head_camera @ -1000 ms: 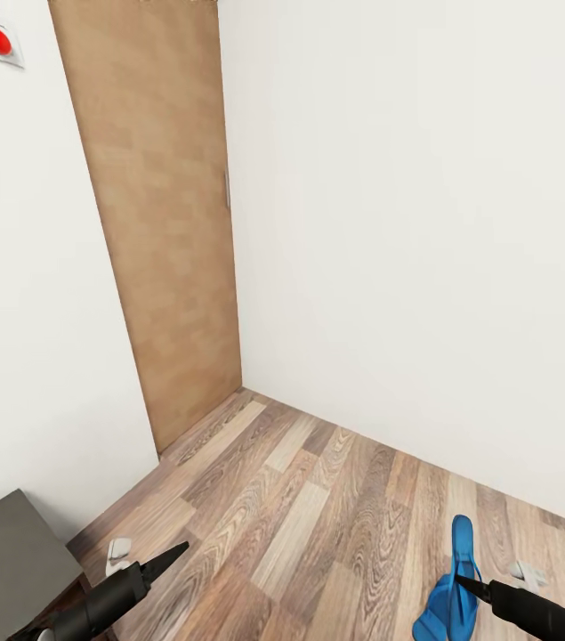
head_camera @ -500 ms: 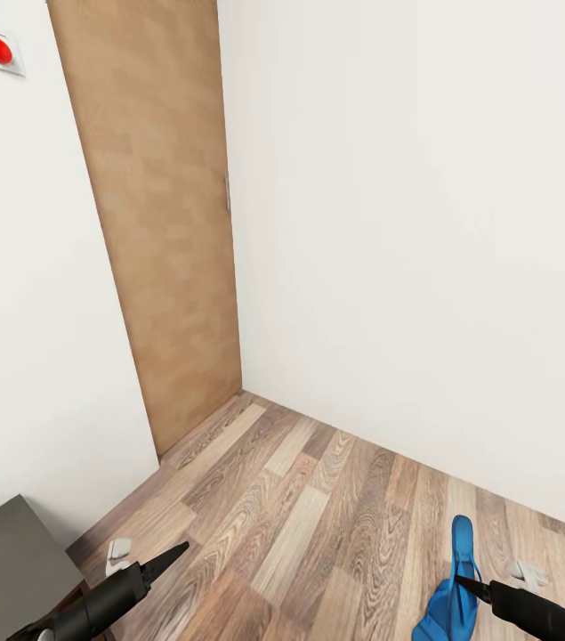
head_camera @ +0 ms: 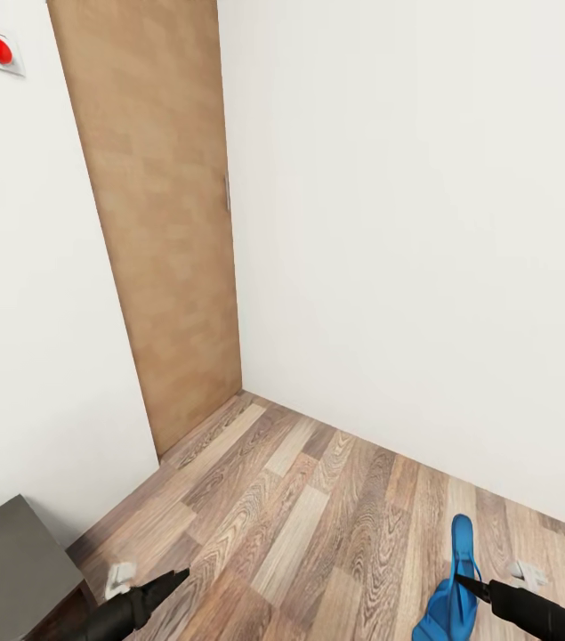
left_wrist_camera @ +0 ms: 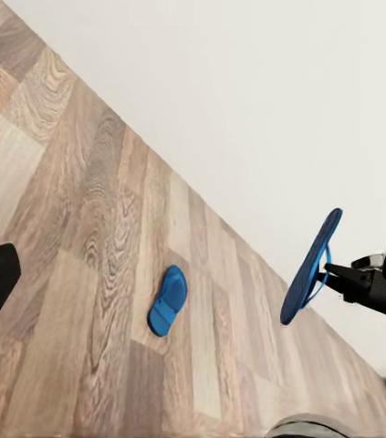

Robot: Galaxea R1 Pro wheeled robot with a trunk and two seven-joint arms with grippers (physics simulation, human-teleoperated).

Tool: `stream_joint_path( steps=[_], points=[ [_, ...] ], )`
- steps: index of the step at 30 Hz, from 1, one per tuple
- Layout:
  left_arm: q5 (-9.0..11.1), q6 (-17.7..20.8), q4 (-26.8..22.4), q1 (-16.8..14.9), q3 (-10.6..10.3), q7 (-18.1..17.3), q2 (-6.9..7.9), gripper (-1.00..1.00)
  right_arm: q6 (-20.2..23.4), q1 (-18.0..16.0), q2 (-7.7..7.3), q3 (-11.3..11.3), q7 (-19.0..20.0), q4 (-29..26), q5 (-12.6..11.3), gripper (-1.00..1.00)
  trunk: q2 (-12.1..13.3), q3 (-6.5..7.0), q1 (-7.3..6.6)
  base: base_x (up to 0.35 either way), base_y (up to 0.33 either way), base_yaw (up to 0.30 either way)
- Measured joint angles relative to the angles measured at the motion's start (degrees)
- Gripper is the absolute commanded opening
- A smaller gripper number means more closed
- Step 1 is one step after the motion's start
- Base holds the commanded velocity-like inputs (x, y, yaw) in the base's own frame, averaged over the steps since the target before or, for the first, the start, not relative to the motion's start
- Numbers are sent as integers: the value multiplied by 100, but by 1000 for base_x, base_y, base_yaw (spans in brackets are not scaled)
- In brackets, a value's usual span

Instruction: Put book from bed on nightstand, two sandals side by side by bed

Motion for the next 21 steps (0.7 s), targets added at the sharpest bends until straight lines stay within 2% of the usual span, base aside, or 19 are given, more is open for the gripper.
stream_joint_path(
  steps=[2,7,21],
  points=[
    [-70,-288,178,0,9,6,36,100,-65,0,0,1,-3,4,5,-100,0,0,0,0,0,0],
    [-114,-554,296,0,15,2,72,100,-107,1,0,3,-6,28,6,-100,0,0,0,0,0,0],
    [-112,-581,311,0,15,1,81,100,-112,0,0,2,-4,156,4,-100,0,0,0,0,0,0]
  ],
)
